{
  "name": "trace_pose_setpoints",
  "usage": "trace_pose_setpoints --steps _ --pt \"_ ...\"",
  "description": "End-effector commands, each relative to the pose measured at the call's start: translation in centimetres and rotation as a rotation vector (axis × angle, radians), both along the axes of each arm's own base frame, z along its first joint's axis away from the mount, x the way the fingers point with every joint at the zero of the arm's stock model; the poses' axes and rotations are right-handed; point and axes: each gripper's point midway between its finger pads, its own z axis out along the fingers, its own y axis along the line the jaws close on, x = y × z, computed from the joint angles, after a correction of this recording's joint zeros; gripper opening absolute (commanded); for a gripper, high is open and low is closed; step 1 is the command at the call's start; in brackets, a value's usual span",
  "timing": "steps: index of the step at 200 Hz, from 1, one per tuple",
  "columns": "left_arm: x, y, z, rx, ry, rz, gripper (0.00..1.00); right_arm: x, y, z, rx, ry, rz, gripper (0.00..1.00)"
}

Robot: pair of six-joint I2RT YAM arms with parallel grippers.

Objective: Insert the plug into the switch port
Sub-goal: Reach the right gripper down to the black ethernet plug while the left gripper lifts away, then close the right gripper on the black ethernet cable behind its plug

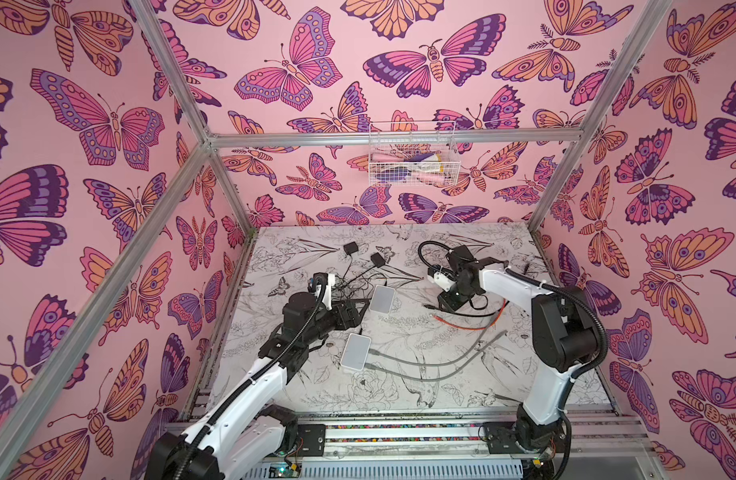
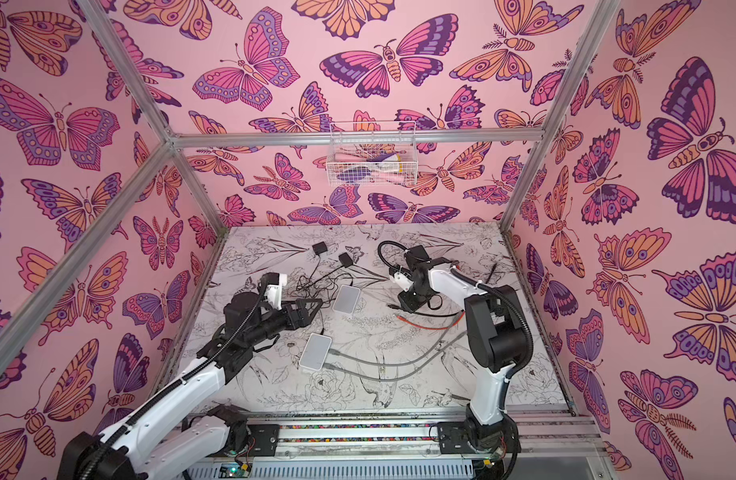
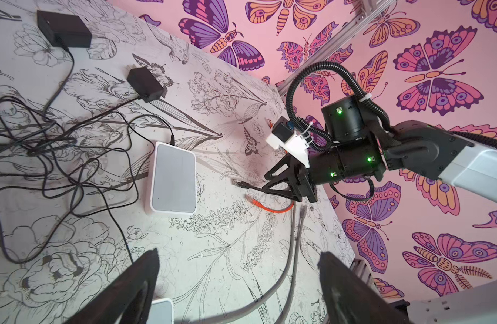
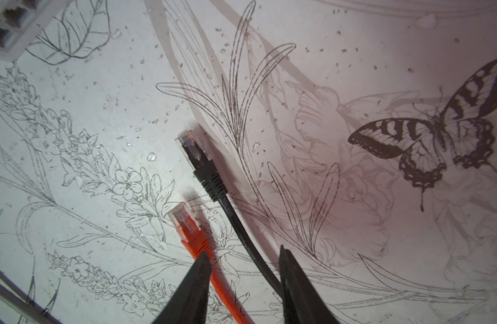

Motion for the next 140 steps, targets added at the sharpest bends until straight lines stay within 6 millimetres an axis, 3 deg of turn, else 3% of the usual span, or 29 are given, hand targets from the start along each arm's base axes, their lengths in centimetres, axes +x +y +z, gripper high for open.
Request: trace_pose_setpoints --steps 1,93,125,140 --pt "-0.3 1.0 -0.7 0.047 -0.009 0.032 0.91 -0.3 0.0 -1.3 -0.028 0.027 0.022 0.42" --pt "0.6 1.1 -1.6 0.063 0.006 0.050 0.89 1.3 -0.9 -3.1 -0.108 0.009 0.005 0.37" --pt "0.7 1.1 -1.6 0.060 0.000 0.053 0.87 0.3 0.6 -4.0 -0.087 0.063 0.040 0.34" --pt "0.8 1.0 -1.5 0.057 -0.002 0.049 0.86 -0.6 1.6 -4.4 -0.051 0.125 0.054 0.24"
